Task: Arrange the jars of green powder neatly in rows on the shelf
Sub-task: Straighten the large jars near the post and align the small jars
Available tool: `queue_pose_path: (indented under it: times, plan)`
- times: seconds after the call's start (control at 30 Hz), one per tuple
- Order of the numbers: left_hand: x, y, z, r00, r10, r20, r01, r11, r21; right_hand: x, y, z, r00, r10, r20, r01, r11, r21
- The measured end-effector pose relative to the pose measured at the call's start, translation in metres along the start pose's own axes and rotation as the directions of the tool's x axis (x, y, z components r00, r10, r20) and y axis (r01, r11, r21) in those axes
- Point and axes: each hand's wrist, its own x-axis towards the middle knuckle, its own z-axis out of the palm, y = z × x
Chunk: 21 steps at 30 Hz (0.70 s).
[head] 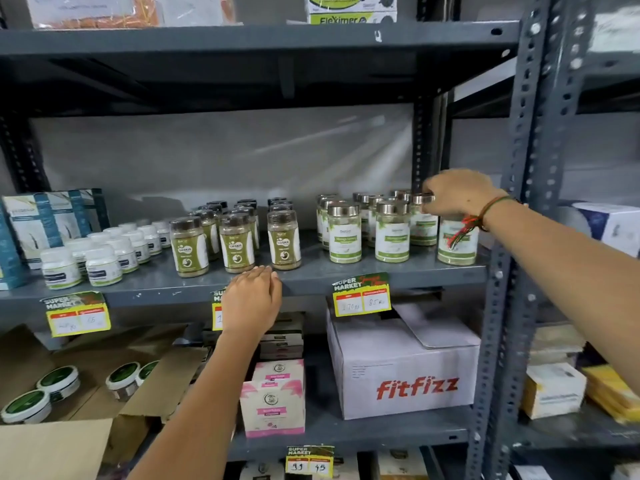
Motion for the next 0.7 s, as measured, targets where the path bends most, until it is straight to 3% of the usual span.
queue_pose_path:
  times: [0.13,0.3,0.7]
  plan:
    - [0.000,-0.001,0.001,1.000,0.001,0.001,-0.001,1.000,-0.003,-0.001,0.020,0.003,0.988,0.139,0.062,-0.131,0.985,-0.110]
    - [0.000,0.000,0.001,1.000,-0.002,0.001,0.002,1.000,0.002,0.002,0.025,0.014,0.976,0.200,0.087,-0.185,0.970,-0.160]
    - [-0.001,0.003,0.001,1.000,-0.021,-0.022,0.020,1.000,-0.012,0.020,0.033,0.036,0.993,0.098,0.067,-0.107,0.984,0.144]
